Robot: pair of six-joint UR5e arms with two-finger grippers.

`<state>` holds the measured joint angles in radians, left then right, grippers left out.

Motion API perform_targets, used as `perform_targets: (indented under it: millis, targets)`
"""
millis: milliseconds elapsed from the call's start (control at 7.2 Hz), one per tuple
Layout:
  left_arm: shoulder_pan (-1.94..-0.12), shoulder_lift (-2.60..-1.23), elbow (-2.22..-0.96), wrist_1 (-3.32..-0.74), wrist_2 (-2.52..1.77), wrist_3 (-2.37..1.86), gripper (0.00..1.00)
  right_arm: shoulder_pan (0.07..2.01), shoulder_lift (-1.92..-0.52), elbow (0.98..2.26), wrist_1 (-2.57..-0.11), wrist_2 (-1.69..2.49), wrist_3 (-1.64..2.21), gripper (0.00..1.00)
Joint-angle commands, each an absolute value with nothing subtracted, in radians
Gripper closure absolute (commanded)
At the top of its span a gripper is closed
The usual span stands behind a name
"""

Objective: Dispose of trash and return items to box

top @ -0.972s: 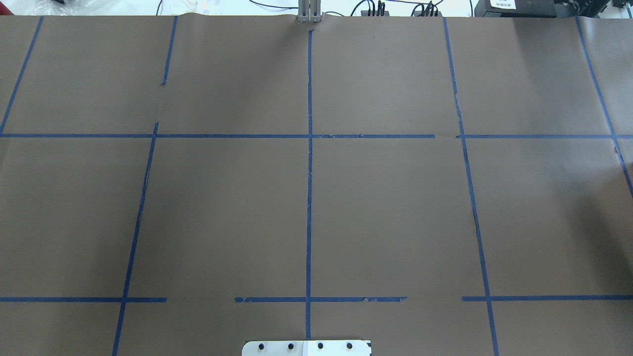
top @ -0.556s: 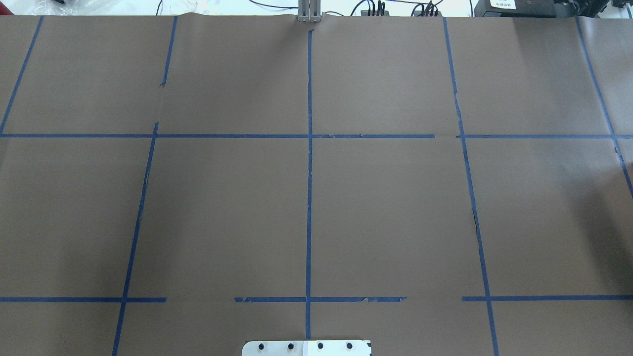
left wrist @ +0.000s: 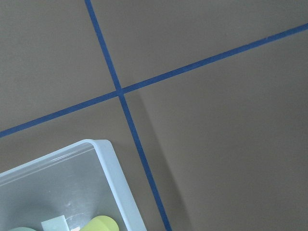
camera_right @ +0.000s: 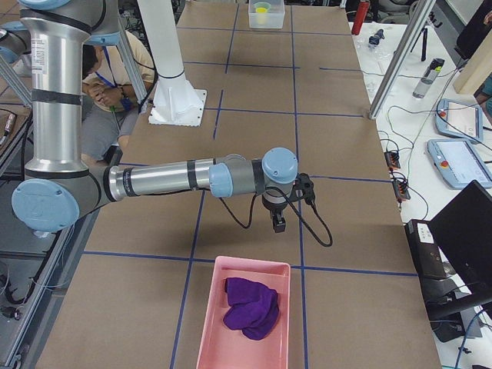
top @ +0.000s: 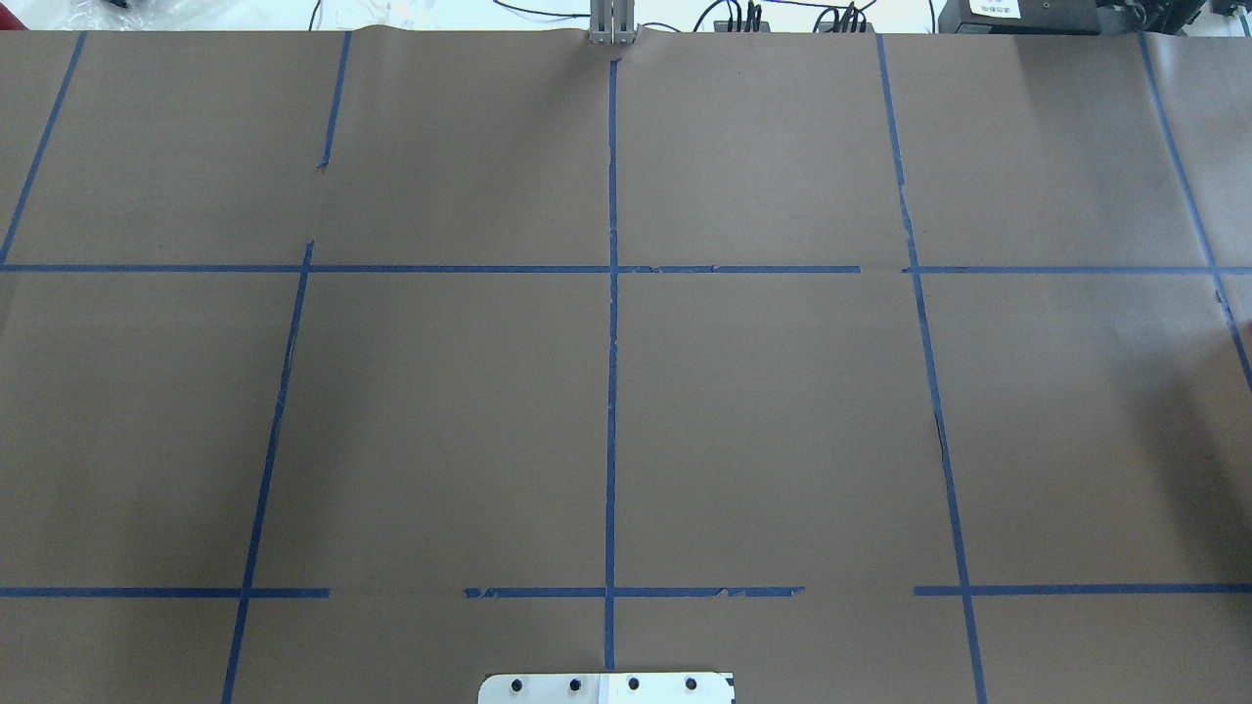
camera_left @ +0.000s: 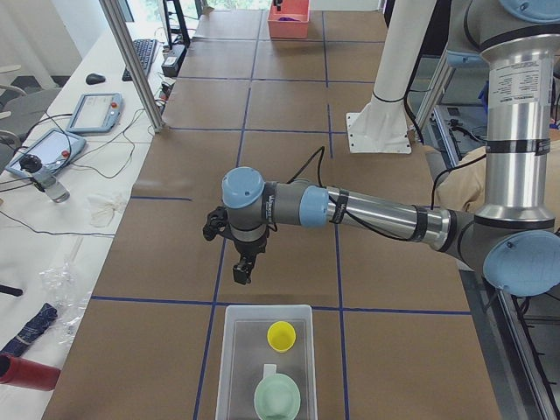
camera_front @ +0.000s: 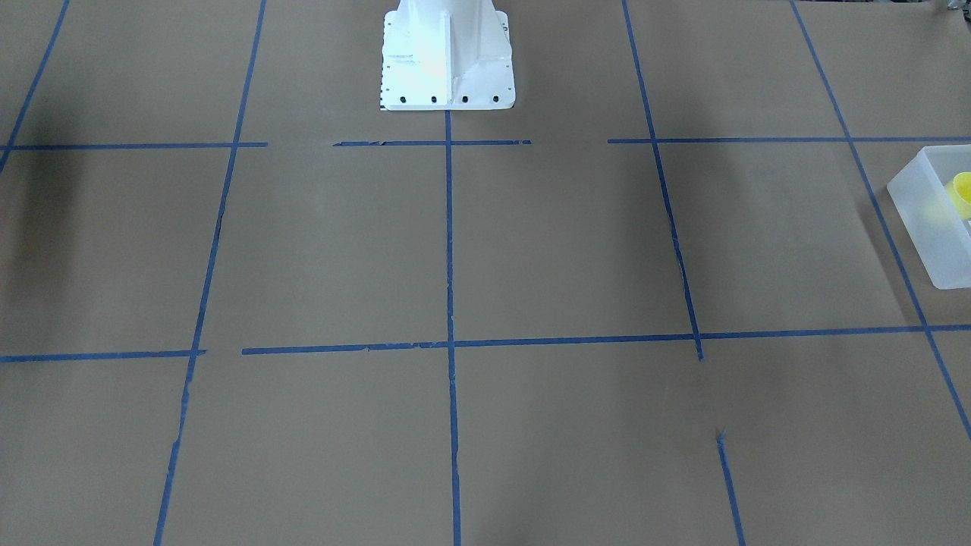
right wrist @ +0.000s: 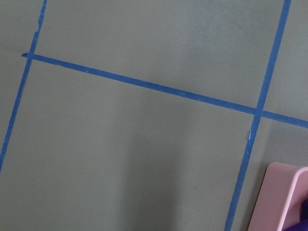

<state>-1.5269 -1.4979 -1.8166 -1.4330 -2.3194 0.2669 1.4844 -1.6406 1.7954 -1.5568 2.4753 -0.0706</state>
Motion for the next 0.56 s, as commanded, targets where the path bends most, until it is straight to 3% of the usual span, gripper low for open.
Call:
perform_targets:
  millis: [0,417]
  targets:
    - [-1.529,-1.493,-1.777,-1.431,-2.335,0.279,0.0,1.483,-1.632,1.801,-1.552,2.48,-0.058,0.0]
    - [-1.532,-1.509,-1.799,-1.474,-2.332,0.284,0.0,1.48,-1.634,1.758,-1.552,2.503,-0.064,0.0]
